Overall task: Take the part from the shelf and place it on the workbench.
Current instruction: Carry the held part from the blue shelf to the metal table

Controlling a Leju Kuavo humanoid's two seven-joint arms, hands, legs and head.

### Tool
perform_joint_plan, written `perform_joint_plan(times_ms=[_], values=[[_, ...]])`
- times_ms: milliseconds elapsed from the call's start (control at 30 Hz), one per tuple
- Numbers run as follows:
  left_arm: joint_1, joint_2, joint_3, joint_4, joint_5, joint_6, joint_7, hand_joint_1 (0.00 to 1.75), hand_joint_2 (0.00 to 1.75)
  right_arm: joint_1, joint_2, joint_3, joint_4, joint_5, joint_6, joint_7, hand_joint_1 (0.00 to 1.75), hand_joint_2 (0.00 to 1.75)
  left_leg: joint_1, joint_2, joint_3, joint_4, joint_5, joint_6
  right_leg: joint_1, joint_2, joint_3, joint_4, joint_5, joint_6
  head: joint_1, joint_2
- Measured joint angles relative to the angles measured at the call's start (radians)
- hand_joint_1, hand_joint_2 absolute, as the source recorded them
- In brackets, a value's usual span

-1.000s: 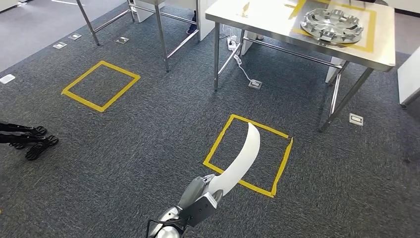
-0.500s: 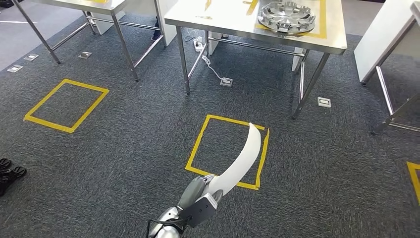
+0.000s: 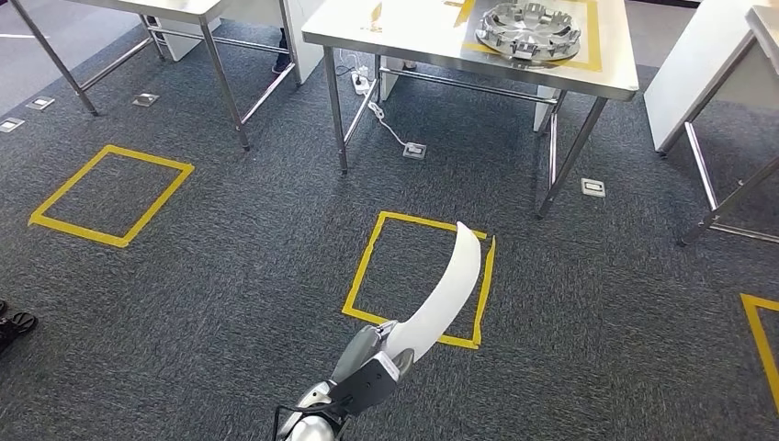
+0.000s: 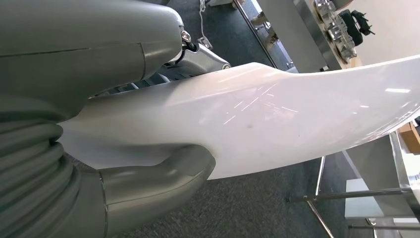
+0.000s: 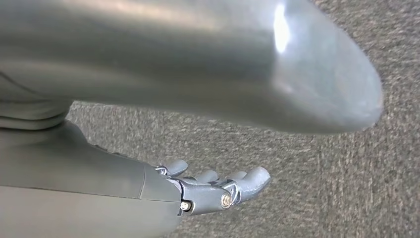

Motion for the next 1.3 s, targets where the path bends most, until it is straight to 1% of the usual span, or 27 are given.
perform_joint_plan(times_ms=[33, 100, 200, 267, 333, 367, 400, 433, 467, 500, 533, 567, 633, 700, 767, 800, 833, 867, 900, 933, 967, 1000, 1067, 1100, 1200, 1233, 1300], values=[[0.0, -0.001, 0.002, -0.002, 0.003, -0.001, 0.0, 1.75, 1.75, -0.001, 0.0, 0.0, 0.0, -0.001, 0.0, -0.002, 0.0, 0.0, -0.001, 0.002, 0.003, 0.0, -0.004, -0.005, 0.005, -0.008, 0.021, -0.04, 0.001, -0.006, 0.0, 0.0], [-0.001, -0.002, 0.004, -0.004, 0.006, -0.002, 0.0, 1.75, 1.75, -0.001, 0.0, 0.0, 0.0, -0.003, 0.0, -0.007, 0.0, 0.0, 0.0, 0.005, 0.008, -0.003, -0.012, -0.019, 0.013, -0.013, 0.031, -0.06, -0.015, -0.017, 0.0, 0.0], [-0.003, -0.004, 0.007, -0.013, 0.008, -0.002, 0.001, 1.75, 1.75, 0.003, 0.0, 0.0, 0.0, -0.004, 0.0, -0.013, 0.0, 0.0, 0.001, 0.002, 0.015, 0.018, -0.024, -0.038, 0.005, -0.002, 0.065, -0.075, -0.023, -0.034, -0.003, 0.0], [-0.006, -0.005, 0.008, -0.016, 0.01, -0.002, 0.0, 1.75, 1.75, 0.002, 0.001, 0.0, 0.0, -0.003, 0.001, -0.013, 0.0, 0.0, 0.003, -0.008, -0.04, 0.118, -0.042, -0.047, -0.001, 0.002, 0.097, -0.082, -0.037, -0.043, -0.01, 0.0], [-0.002, -0.003, 0.009, -0.016, 0.012, -0.002, 0.001, 1.75, 1.75, 0.003, 0.001, 0.0, 0.0, -0.003, 0.001, -0.012, 0.0, 0.0, 0.005, -0.011, -0.144, 0.245, -0.054, -0.051, -0.001, 0.008, 0.125, -0.083, -0.062, -0.046, -0.013, 0.0], [0.001, -0.002, 0.01, -0.015, 0.012, -0.002, 0.002, 1.75, 1.75, 0.005, 0.001, 0.0, 0.0, -0.003, 0.0, -0.012, 0.0, 0.0, 0.005, -0.011, -0.187, 0.276, -0.038, -0.053, -0.001, 0.012, 0.141, -0.083, -0.076, -0.045, -0.014, 0.0], [0.003, -0.001, 0.01, -0.015, 0.013, -0.002, 0.003, 1.75, 1.75, 0.006, 0.001, 0.0, 0.0, -0.003, 0.0, -0.011, 0.0, 0.0, 0.005, -0.011, -0.211, 0.267, 0.001, -0.053, -0.002, 0.017, 0.16, -0.083, -0.091, -0.043, -0.014, 0.0], [0.004, 0.0, 0.011, -0.016, 0.013, -0.002, 0.003, 1.75, 1.75, 0.007, 0.001, 0.0, 0.0, -0.004, 0.0, -0.011, 0.0, 0.0, 0.005, -0.011, -0.216, 0.22, 0.059, -0.052, -0.003, 0.022, 0.181, -0.084, -0.107, -0.04, -0.014, 0.0], [0.004, 0.0, 0.011, -0.016, 0.013, -0.002, 0.003, 1.75, 1.75, 0.008, 0.002, 0.0, 0.0, -0.004, 0.0, -0.011, 0.0, 0.0, 0.005, -0.012, -0.207, 0.155, 0.118, -0.048, -0.005, 0.025, 0.2, -0.086, -0.125, -0.038, -0.015, 0.0], [0.005, 0.0, 0.012, -0.015, 0.013, -0.002, 0.003, 1.75, 1.75, 0.007, 0.003, 0.0, 0.0, -0.004, 0.0, -0.01, 0.0, 0.0, 0.002, -0.014, -0.193, 0.1, 0.157, -0.044, -0.005, 0.029, 0.216, -0.089, -0.141, -0.032, -0.014, 0.0], [0.005, 0.0, 0.012, -0.015, 0.013, -0.002, 0.003, 1.75, 1.75, 0.006, 0.004, 0.0, 0.0, -0.004, 0.0, -0.01, 0.0, 0.0, -0.001, -0.016, -0.179, 0.058, 0.17, -0.037, -0.005, 0.032, 0.227, -0.093, -0.154, -0.026, -0.014, 0.0], [0.006, 0.0, 0.012, -0.014, 0.013, -0.002, 0.004, 1.75, 1.75, 0.005, 0.004, 0.0, 0.0, -0.004, 0.0, -0.01, 0.0, 0.0, -0.004, -0.019, -0.169, 0.039, 0.163, -0.03, -0.005, 0.033, 0.236, -0.102, -0.162, -0.02, -0.014, 0.0], [0.006, -0.002, 0.014, -0.016, 0.013, -0.002, 0.004, 1.75, 1.75, 0.002, 0.005, 0.0, 0.0, -0.004, 0.0, -0.01, 0.0, 0.0, -0.005, -0.02, -0.15, 0.023, 0.129, -0.012, -0.006, 0.034, 0.246, -0.102, -0.149, -0.005, -0.015, 0.0], [0.006, -0.004, 0.016, -0.018, 0.012, -0.002, 0.004, 1.75, 1.75, 0.001, 0.005, 0.0, 0.0, -0.003, 0.0, -0.01, 0.0, 0.0, -0.001, -0.021, -0.117, 0.001, 0.114, -0.001, -0.005, 0.029, 0.213, -0.031, -0.107, 0.002, -0.014, 0.0], [0.005, -0.004, 0.016, -0.016, 0.011, -0.001, 0.005, 1.75, 1.75, 0.002, 0.005, 0.0, 0.0, -0.002, 0.0, -0.01, 0.0, 0.0, 0.003, -0.02, -0.072, -0.029, 0.101, 0.005, -0.002, 0.024, 0.123, 0.1, -0.098, -0.001, -0.011, 0.0], [0.005, -0.004, 0.016, -0.014, 0.011, 0.0, 0.006, 1.75, 1.75, 0.003, 0.005, 0.0, 0.0, -0.001, 0.0, -0.009, 0.0, 0.0, 0.003, -0.02, -0.049, -0.043, 0.094, 0.006, 0.0, 0.022, 0.072, 0.155, -0.124, -0.002, -0.01, 0.0], [0.006, -0.004, 0.016, -0.013, 0.01, 0.0, 0.006, 1.75, 1.75, 0.005, 0.005, 0.0, 0.0, -0.001, 0.0, -0.009, 0.0, 0.0, 0.004, -0.021, -0.028, -0.052, 0.085, 0.007, 0.0, 0.022, 0.032, 0.181, -0.169, 0.0, -0.01, 0.0], [0.006, -0.004, 0.016, -0.012, 0.009, 0.001, 0.007, 1.75, 1.75, 0.006, 0.005, 0.0, 0.0, -0.001, 0.0, -0.008, 0.0, 0.0, 0.004, -0.023, -0.008, -0.057, 0.074, 0.006, 0.0, 0.022, 0.0, 0.184, -0.211, 0.002, -0.009, 0.0], [0.005, -0.004, 0.016, -0.011, 0.007, 0.001, 0.007, 1.75, 1.75, 0.007, 0.005, 0.0, 0.0, -0.001, 0.0, -0.007, 0.0, 0.0, 0.004, -0.025, 0.011, -0.06, 0.062, 0.005, -0.002, 0.022, -0.022, 0.166, -0.235, 0.006, -0.009, 0.0], [0.005, -0.004, 0.016, -0.011, 0.006, 0.002, 0.007, 1.75, 1.75, 0.008, 0.005, 0.0, 0.0, -0.001, 0.0, -0.007, 0.0, 0.0, 0.005, -0.026, 0.029, -0.06, 0.049, 0.002, -0.004, 0.021, -0.035, 0.132, -0.227, 0.008, -0.008, 0.0], [0.005, -0.005, 0.016, -0.011, 0.005, 0.002, 0.007, 1.75, 1.75, 0.009, 0.005, 0.0, 0.0, -0.001, 0.0, -0.007, 0.0, 0.0, 0.006, -0.027, 0.044, -0.06, 0.035, -0.003, -0.008, 0.019, -0.04, 0.078, -0.172, 0.011, -0.008, 0.0], [0.005, -0.004, 0.016, -0.011, 0.003, 0.003, 0.006, 1.75, 1.75, 0.01, 0.005, 0.0, 0.0, -0.001, 0.0, -0.007, 0.0, 0.0, 0.005, -0.027, 0.059, -0.055, 0.02, -0.008, -0.011, 0.013, -0.043, 0.02, -0.093, 0.014, -0.006, 0.0], [0.005, -0.004, 0.016, -0.011, 0.001, 0.006, 0.006, 1.75, 1.75, 0.012, 0.006, 0.0, 0.001, -0.001, 0.0, -0.006, 0.0, 0.0, 0.001, -0.027, 0.076, -0.045, -0.007, -0.022, -0.013, -0.001, -0.043, -0.058, 0.045, 0.007, -0.004, 0.0], [0.004, -0.004, 0.016, -0.011, 0.0, 0.007, 0.005, 1.75, 1.75, 0.012, 0.007, 0.0, 0.001, -0.001, 0.0, -0.006, 0.0, 0.0, -0.001, -0.028, 0.082, -0.038, -0.015, -0.029, -0.012, -0.005, -0.043, -0.067, 0.072, -0.002, -0.004, 0.0], [0.0, -0.005, 0.016, -0.013, -0.001, 0.009, 0.005, 1.75, 1.75, 0.009, 0.007, 0.0, 0.001, -0.001, -0.001, -0.004, 0.0, 0.0, 0.004, -0.024, 0.085, -0.007, -0.028, -0.045, -0.009, -0.001, -0.026, -0.065, 0.078, -0.03, -0.006, 0.0], [-0.001, -0.005, 0.016, -0.014, -0.001, 0.01, 0.005, 1.75, 1.75, 0.007, 0.007, 0.0, 0.001, 0.0, 0.0, -0.004, 0.0, 0.0, 0.006, -0.024, 0.069, 0.029, -0.042, -0.048, -0.008, 0.001, -0.02, -0.066, 0.075, -0.037, -0.007, 0.0], [-0.002, -0.005, 0.016, -0.014, 0.001, 0.008, 0.005, 1.75, 1.75, 0.003, 0.006, 0.0, 0.001, 0.0, 0.0, -0.004, 0.0, 0.0, 0.007, -0.024, 0.0, 0.148, -0.098, -0.052, -0.005, 0.002, -0.015, -0.066, 0.068, -0.047, -0.01, 0.0]])
